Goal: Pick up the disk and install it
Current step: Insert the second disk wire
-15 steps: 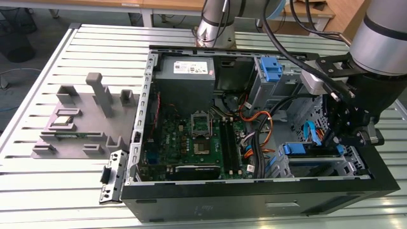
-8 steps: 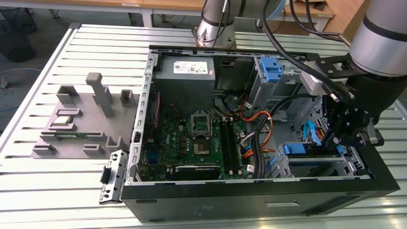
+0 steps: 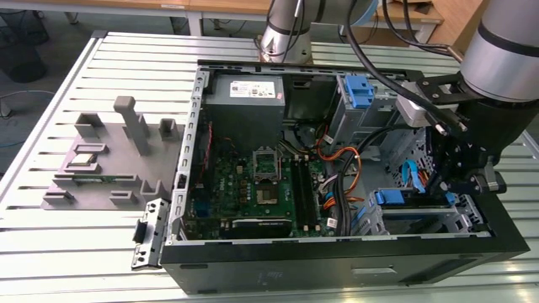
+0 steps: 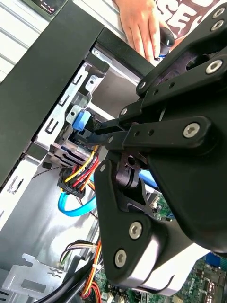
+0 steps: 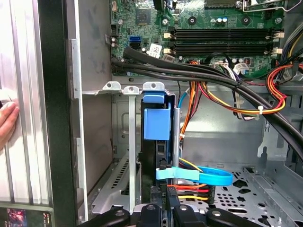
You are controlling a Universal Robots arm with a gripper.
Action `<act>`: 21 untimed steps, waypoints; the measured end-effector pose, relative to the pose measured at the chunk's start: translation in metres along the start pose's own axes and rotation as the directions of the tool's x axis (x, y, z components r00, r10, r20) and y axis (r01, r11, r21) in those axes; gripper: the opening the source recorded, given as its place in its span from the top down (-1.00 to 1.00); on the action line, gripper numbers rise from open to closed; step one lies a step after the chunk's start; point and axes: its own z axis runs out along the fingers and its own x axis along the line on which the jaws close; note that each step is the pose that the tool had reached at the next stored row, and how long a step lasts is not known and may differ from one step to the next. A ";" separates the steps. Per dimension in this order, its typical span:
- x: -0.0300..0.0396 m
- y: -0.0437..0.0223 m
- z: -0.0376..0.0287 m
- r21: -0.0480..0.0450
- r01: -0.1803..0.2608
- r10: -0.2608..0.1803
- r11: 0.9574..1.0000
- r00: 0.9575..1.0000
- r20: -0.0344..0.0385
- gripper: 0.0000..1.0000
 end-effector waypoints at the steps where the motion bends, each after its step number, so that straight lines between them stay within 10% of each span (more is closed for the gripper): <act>1: 0.0000 0.0001 0.0000 0.000 0.000 0.000 1.000 1.000 0.000 0.67; 21: 0.0005 -0.0013 -0.0047 -0.001 -0.008 0.008 1.000 1.000 0.004 0.67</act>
